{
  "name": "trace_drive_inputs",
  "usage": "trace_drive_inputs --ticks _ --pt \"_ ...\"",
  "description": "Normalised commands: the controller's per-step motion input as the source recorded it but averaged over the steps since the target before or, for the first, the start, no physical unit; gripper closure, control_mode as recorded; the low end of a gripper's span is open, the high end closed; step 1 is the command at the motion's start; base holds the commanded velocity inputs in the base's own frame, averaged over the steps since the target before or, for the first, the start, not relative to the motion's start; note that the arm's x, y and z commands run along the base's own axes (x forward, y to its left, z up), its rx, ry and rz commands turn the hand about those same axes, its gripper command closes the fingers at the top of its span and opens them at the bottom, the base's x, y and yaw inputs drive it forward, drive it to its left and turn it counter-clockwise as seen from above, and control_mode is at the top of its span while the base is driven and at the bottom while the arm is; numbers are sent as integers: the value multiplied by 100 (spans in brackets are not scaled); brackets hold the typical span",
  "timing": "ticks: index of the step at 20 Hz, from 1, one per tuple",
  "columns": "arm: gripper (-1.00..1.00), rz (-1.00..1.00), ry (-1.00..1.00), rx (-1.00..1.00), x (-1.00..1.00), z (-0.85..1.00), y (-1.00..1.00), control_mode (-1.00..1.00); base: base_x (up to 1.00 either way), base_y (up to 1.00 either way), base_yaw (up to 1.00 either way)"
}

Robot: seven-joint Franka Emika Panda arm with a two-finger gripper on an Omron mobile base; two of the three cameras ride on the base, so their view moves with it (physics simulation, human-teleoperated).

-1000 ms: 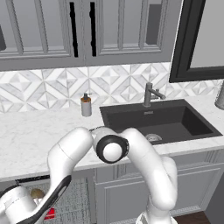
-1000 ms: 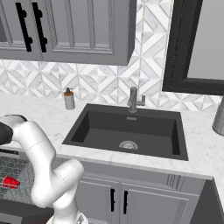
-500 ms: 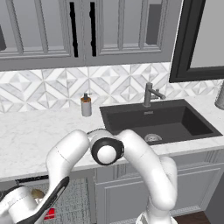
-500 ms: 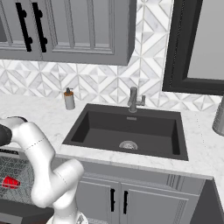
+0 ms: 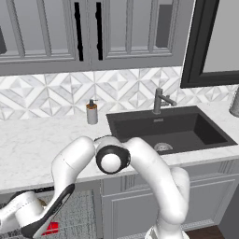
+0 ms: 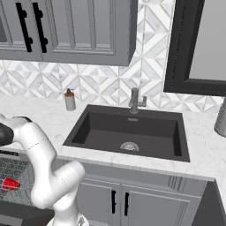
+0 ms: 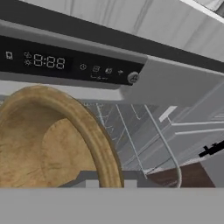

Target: Pick up the cup and bowl from the counter, place them in the dishwasher, and close the dishwasher door.

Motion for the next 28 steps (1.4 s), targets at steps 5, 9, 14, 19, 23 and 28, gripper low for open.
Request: trace_drive_inputs --ticks 5,9,14,19,23,28 --pt "100 0 6 4 40 -44 24 -100 0 0 0" --pt "100 0 9 1 3 -57 49 -100 0 0 0" --pt "100 0 18 0 2 -45 43 -100 0 0 0" --pt "100 0 17 0 18 -36 36 -100 0 0 0" --pt "100 0 20 0 21 -39 32 -100 0 0 0" --pt "100 0 9 0 3 -42 33 -100 0 0 0"
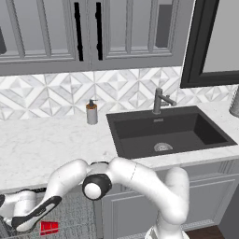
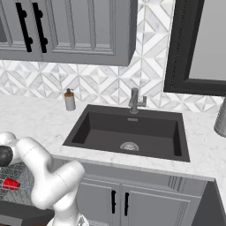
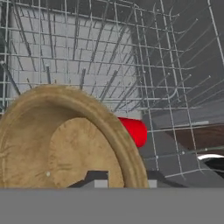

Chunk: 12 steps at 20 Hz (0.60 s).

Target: Pick up the cup and bowl from the counter, place them in the dishwasher, and close the dishwasher door.

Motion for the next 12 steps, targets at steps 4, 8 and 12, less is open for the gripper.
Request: trace_drive_inputs --ticks 4,8,12 --pt "100 0 4 0 0 -24 24 -100 0 0 0" --pt "-100 0 0 0 0 -5 15 -100 0 0 0" --pt "-100 0 0 0 -4 0 0 -100 0 0 0"
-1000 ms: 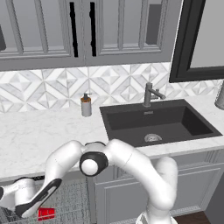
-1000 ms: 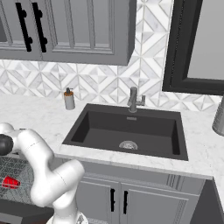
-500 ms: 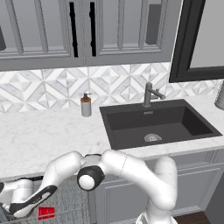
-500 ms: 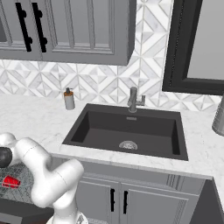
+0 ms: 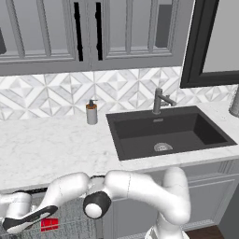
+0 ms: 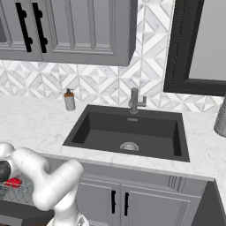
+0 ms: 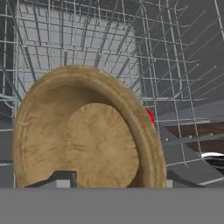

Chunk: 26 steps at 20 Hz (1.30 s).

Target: Pick up the cup and bowl from the counter, place them in the dishwasher, and close the dishwasher door.

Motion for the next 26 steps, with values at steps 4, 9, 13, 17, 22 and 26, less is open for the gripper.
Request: trace_drive_inputs --ticks 4,9,13,17,22,26 --pt "-100 0 -4 0 -11 18 0 -100 0 0 0" --pt "-100 0 -14 9 -34 51 -4 -100 0 0 0" --pt "-100 0 -6 22 -90 36 -53 -100 0 0 0" --pt "-100 -3 2 19 -96 13 -82 -100 0 0 0" --pt "-100 0 17 6 -7 -55 -100 -100 0 0 0" --pt "-100 1 4 23 -3 -64 -100 -100 0 0 0"
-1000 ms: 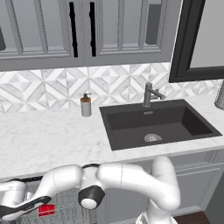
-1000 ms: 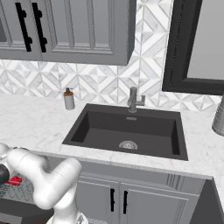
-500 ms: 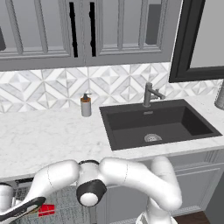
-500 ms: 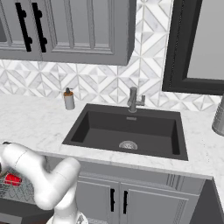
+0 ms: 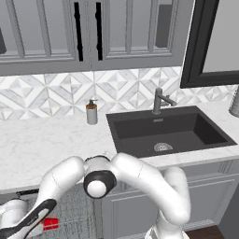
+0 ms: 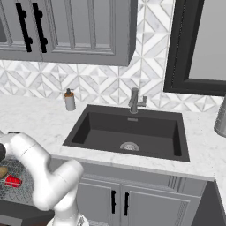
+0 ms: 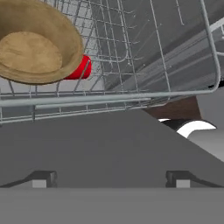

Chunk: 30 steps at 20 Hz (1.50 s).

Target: Pick up the cup and bowl from the counter, place them in the dishwasher, and close the dishwasher door.

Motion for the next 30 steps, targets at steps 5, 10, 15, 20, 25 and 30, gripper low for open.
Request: trace_drive_inputs --ticks 5,10,15,20,25,30 --pt "-100 4 -1 28 1 -66 -77 -100 0 0 0" --pt "-100 0 -11 13 38 -60 -41 -100 0 0 0" --pt "-100 0 -7 12 72 -20 -39 -100 0 0 0" --pt "-100 0 -10 6 76 -4 -10 -100 0 0 0" --pt "-100 -1 -9 2 22 2 31 -100 0 0 0" --pt "-100 1 -1 0 -88 61 57 -100 0 0 0"
